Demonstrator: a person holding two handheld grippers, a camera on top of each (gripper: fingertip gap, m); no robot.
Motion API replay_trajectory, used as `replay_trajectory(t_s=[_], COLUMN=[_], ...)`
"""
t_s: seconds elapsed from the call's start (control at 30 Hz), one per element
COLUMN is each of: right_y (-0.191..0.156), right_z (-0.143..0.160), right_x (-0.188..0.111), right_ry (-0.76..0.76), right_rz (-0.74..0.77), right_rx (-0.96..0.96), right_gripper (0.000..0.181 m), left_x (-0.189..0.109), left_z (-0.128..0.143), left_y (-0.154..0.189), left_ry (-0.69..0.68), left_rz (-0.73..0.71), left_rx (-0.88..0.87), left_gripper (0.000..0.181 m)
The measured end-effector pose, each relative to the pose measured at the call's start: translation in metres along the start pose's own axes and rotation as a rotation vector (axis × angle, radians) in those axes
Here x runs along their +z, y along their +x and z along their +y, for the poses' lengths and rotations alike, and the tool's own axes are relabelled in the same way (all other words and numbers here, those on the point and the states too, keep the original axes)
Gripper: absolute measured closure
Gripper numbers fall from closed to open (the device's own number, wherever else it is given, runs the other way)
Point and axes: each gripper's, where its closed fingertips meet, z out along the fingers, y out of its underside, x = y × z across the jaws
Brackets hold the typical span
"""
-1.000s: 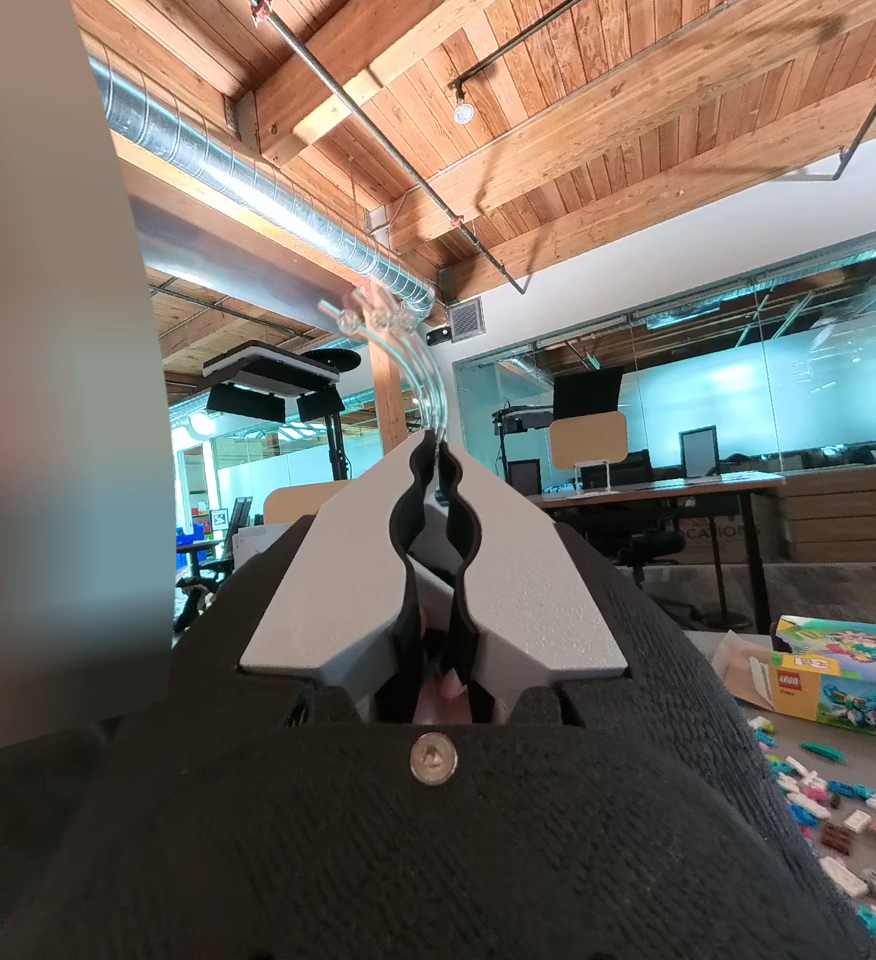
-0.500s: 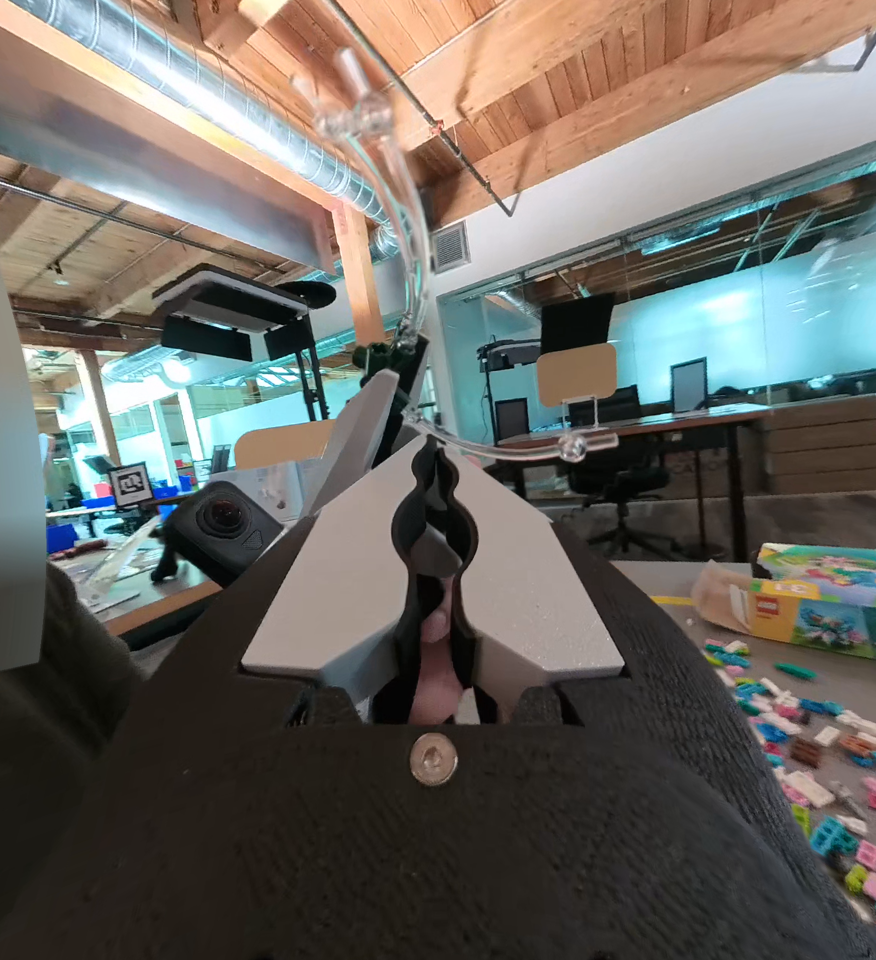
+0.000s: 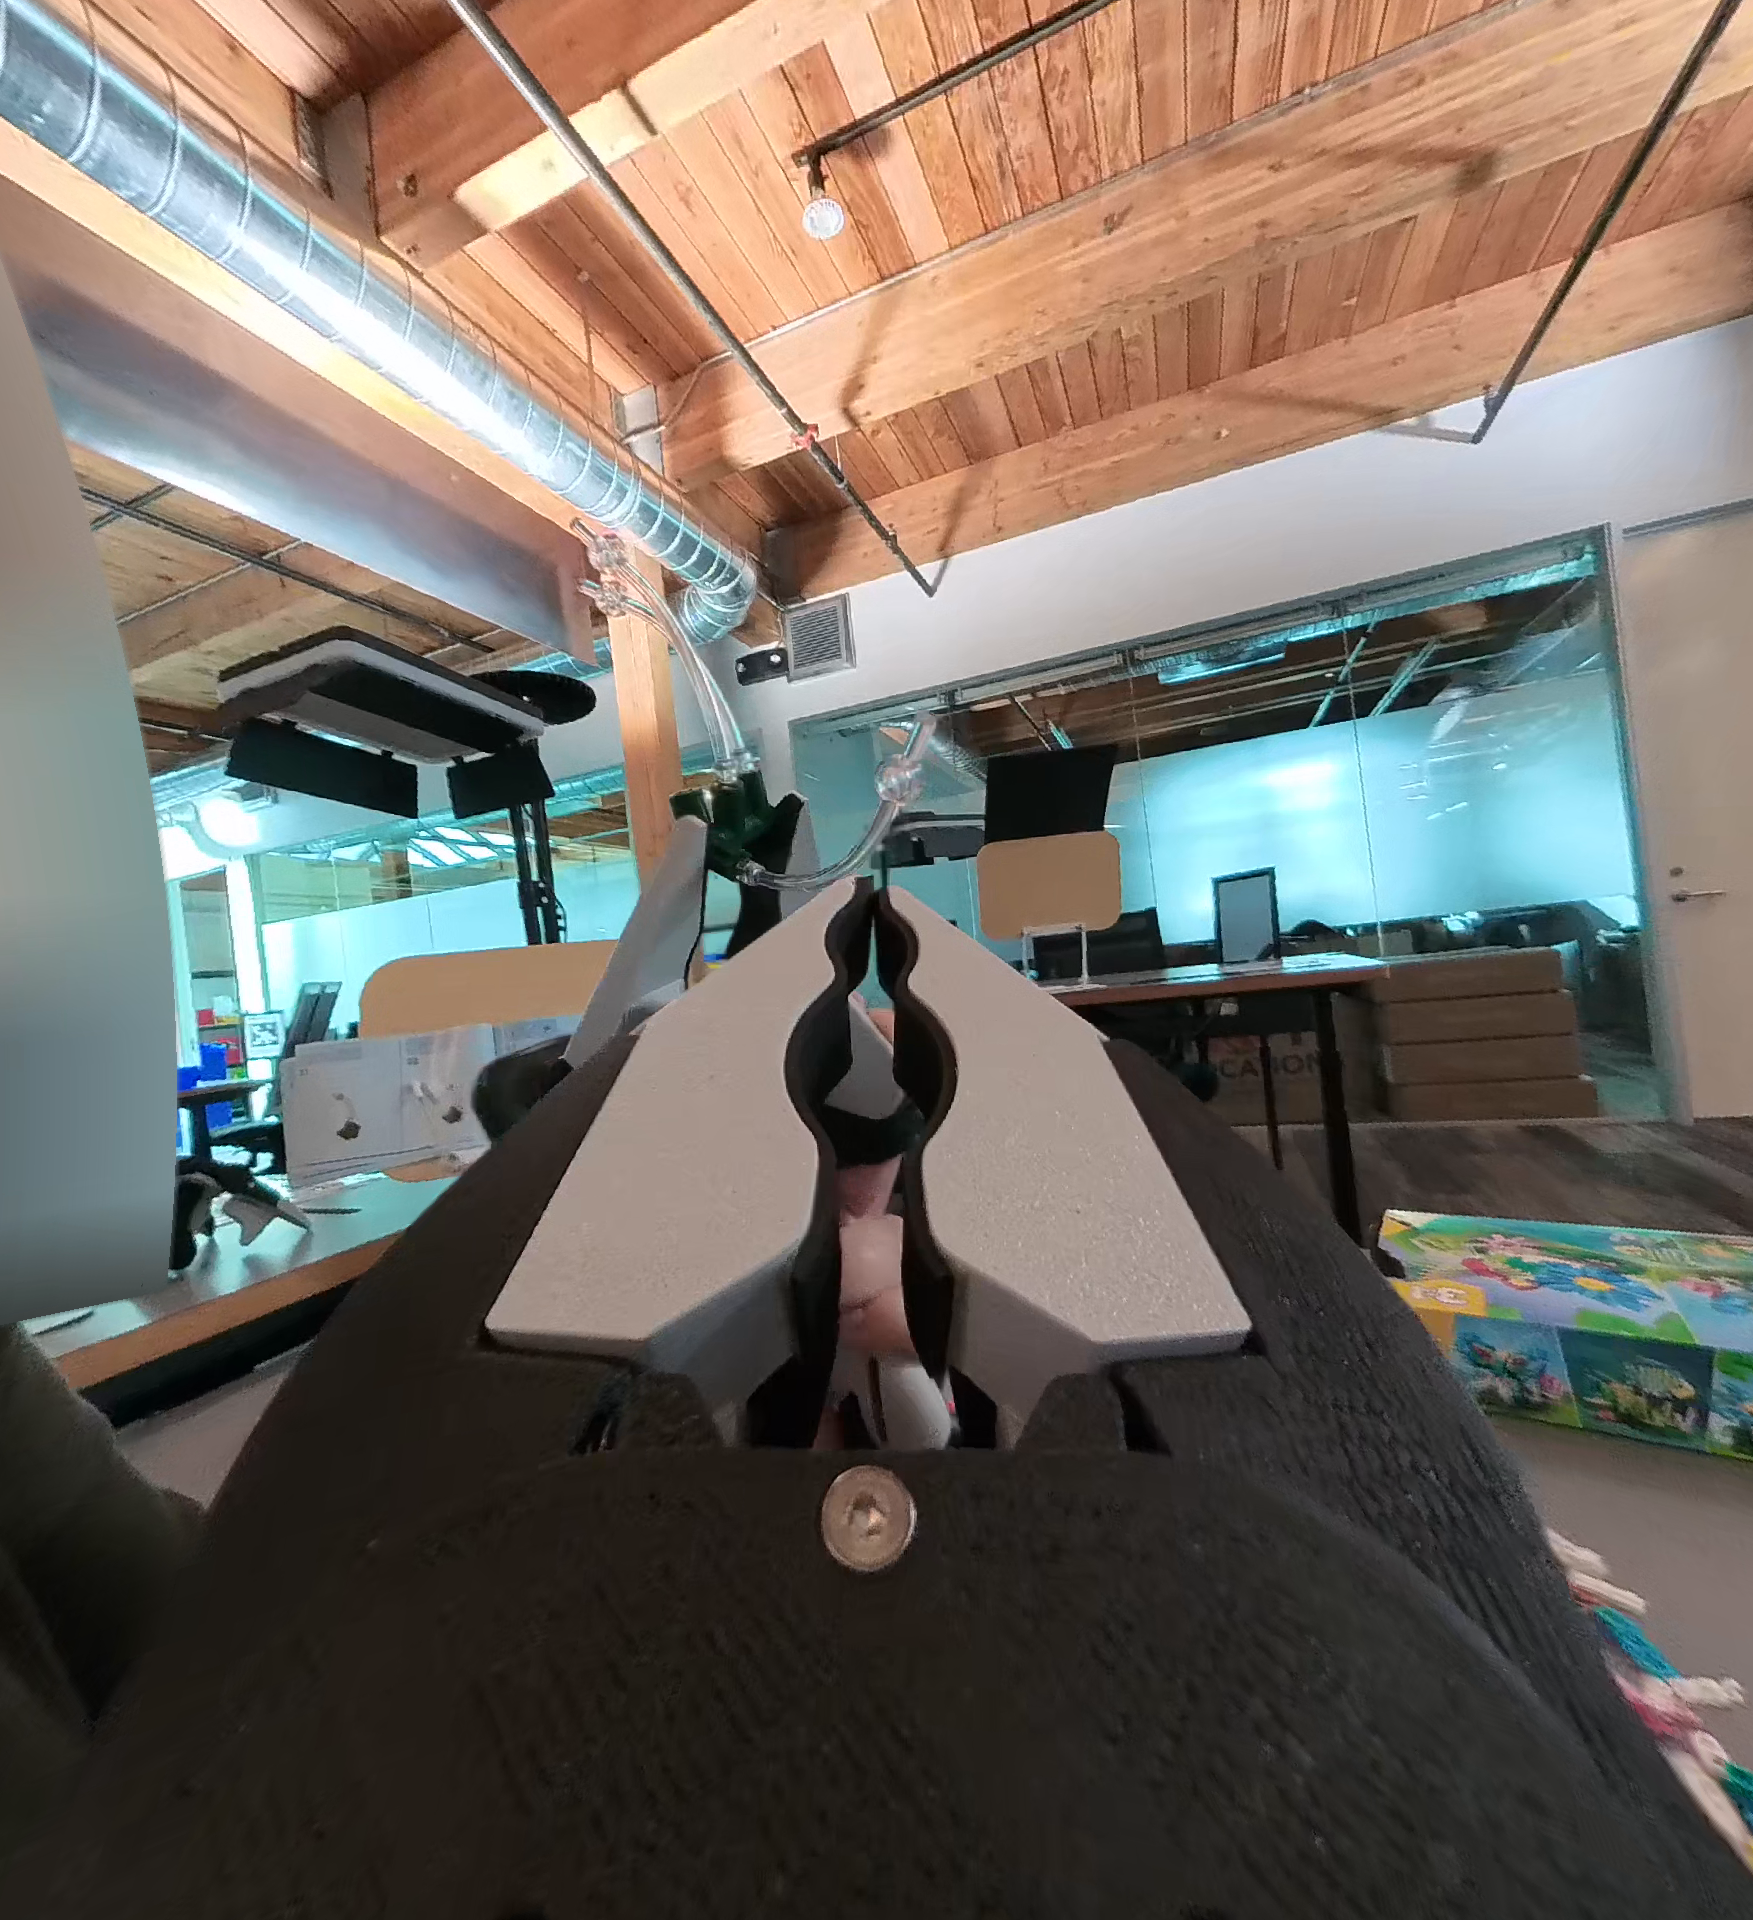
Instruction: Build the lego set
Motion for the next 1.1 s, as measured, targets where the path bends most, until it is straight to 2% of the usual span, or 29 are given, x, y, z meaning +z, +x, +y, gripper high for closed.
replay_trajectory(t_s=[0.07, 0.23, 0.33, 0.4, 0.43, 0.7, 0.97, 1.1], right_y=[-0.006, -0.020, -0.023, -0.022, -0.022, -0.013, -0.006, -0.004], right_z=[0.000, -0.006, -0.008, -0.010, -0.013, -0.031, -0.034, -0.030], right_x=[0.001, 0.002, 0.004, 0.005, 0.004, -0.004, -0.005, -0.005], right_ry=[0.009, 0.060, 0.065, 0.071, 0.081, 0.100, 0.048, 0.035], right_rz=[-0.041, -0.153, -0.150, -0.136, -0.142, -0.117, -0.078, -0.055], right_rx=[0.037, 0.120, 0.104, 0.092, 0.094, 0.068, -0.042, -0.067], right_gripper=[0.181, 0.157, 0.162, 0.179, 0.179, 0.180, 0.179, 0.179], left_x=[0.000, -0.002, -0.001, 0.001, 0.002, 0.004, -0.002, -0.004], left_z=[-0.003, -0.008, -0.006, -0.006, -0.006, 0.017, 0.048, 0.051], left_y=[-0.001, -0.009, -0.008, -0.004, -0.002, 0.004, 0.005, 0.003], left_ry=[0.021, 0.085, 0.094, 0.096, 0.089, -0.129, -0.431, -0.434], left_rz=[0.000, 0.017, 0.039, 0.064, 0.077, 0.151, 0.162, 0.166], left_rx=[-0.051, -0.253, -0.327, -0.356, -0.366, -0.311, -0.110, -0.152], left_gripper=[0.159, 0.159, 0.159, 0.160, 0.160, 0.159, 0.160, 0.160])
